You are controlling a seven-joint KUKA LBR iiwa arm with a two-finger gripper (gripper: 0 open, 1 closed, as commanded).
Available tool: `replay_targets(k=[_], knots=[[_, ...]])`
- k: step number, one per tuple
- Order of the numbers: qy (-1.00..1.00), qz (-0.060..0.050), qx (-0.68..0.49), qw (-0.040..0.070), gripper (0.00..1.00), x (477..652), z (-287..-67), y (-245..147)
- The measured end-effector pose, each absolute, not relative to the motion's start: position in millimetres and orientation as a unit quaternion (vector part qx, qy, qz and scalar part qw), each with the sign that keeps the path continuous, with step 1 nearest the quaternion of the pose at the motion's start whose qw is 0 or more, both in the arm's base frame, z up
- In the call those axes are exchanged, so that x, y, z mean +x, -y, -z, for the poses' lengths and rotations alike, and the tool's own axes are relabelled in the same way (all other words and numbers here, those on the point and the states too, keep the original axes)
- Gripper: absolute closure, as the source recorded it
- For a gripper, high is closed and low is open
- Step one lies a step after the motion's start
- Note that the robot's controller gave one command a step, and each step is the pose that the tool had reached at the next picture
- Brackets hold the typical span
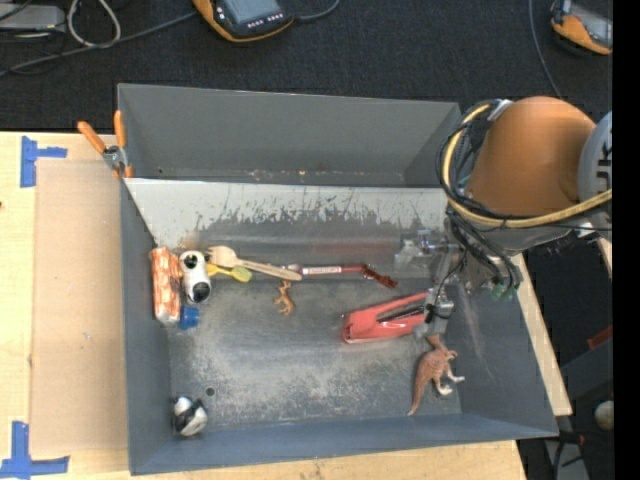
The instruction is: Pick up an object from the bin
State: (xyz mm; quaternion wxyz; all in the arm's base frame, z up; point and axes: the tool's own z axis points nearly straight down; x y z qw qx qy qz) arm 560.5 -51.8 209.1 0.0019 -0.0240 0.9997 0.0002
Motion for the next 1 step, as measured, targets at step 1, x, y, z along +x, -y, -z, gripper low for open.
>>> replay_targets(k=[1], knots=[[-0.999,-0.001,-0.054,0.005,0.0,561.5,-131.9,65.5]])
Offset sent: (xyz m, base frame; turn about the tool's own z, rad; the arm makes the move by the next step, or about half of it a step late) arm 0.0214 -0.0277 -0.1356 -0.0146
